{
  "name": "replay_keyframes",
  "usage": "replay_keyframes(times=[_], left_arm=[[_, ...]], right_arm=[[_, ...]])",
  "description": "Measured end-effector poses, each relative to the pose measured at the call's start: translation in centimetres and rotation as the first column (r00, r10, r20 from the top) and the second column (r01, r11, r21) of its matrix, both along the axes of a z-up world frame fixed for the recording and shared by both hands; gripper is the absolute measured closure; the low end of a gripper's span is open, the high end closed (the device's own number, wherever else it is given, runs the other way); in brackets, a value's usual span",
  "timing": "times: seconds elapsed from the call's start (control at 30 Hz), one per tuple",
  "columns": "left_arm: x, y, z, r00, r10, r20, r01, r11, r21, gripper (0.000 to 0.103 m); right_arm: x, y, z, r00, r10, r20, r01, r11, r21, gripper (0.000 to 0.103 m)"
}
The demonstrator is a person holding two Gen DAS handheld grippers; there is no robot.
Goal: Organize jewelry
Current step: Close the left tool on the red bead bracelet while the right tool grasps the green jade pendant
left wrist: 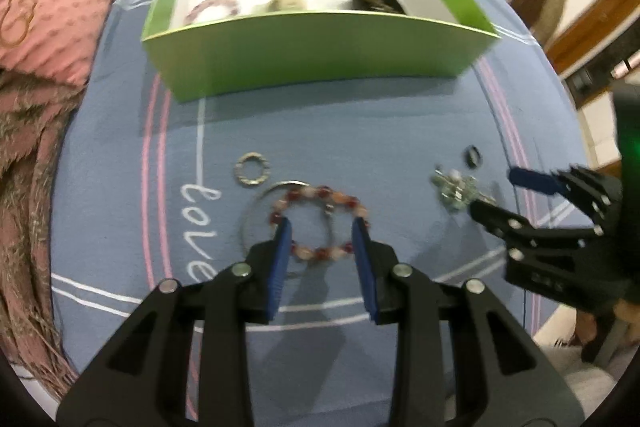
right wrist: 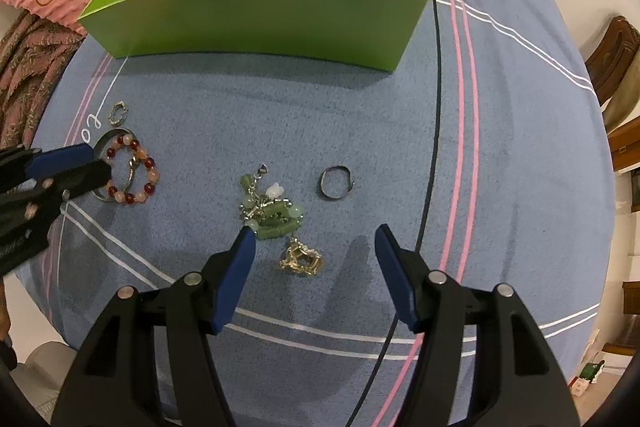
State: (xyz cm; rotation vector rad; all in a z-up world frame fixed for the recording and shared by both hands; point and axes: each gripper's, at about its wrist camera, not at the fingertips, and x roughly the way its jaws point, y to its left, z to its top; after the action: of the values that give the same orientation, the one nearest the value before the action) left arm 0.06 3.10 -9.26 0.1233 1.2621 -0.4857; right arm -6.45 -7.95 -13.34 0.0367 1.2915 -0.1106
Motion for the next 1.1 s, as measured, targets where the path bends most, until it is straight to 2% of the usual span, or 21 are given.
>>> replay_keyframes(times=[0.13, 0.23, 0.67, 0.8, 0.9, 1.03, 1.1], left_arm=[[-1.5, -1.7, -0.1, 0.994, -0.111, -0.004, 0.111, 0.994, 0.009, 0.071], [-2.0, -2.6, -0.5, 0.987, -0.161, -0.008, 0.161, 0.986, 0.034, 0.071], [-1.4, -3.3, -1.4, 0.981, -0.191, -0.011, 0.192, 0.979, 0.070, 0.072], [-1.4, -3.3, -2.0, 0.976, -0.216, -0.009, 0.215, 0.969, 0.121, 0.072], [-1.5, -3.3, -2.2, 0.976, -0.219, -0.003, 0.218, 0.968, 0.124, 0.072], [-1.1, -2.7, -2.1, 0.983, -0.182, 0.000, 0.181, 0.977, 0.111, 0.087], [-0.9, -2.1, -1.9, 0.986, -0.169, 0.000, 0.169, 0.981, 0.094, 0.091]], right_arm=[[0.1, 0.1, 0.2, 1.000, 0.008, 0.000, -0.008, 1.000, 0.000, 0.040], [0.1, 0.1, 0.1, 1.000, 0.005, -0.003, -0.005, 1.000, 0.003, 0.040], [-0.2, -0.1, 0.4, 1.000, -0.005, -0.001, 0.005, 1.000, 0.006, 0.040], [-0.2, -0.3, 0.0, 1.000, -0.006, -0.012, 0.006, 1.000, 0.011, 0.040], [-0.1, -0.2, 0.0, 1.000, -0.003, -0.015, 0.003, 1.000, 0.005, 0.040], [0.2, 0.0, -0.1, 1.000, 0.000, -0.015, 0.000, 1.000, 0.003, 0.040], [0.3, 0.0, -0.1, 1.000, 0.000, -0.016, 0.000, 1.000, 0.004, 0.040]])
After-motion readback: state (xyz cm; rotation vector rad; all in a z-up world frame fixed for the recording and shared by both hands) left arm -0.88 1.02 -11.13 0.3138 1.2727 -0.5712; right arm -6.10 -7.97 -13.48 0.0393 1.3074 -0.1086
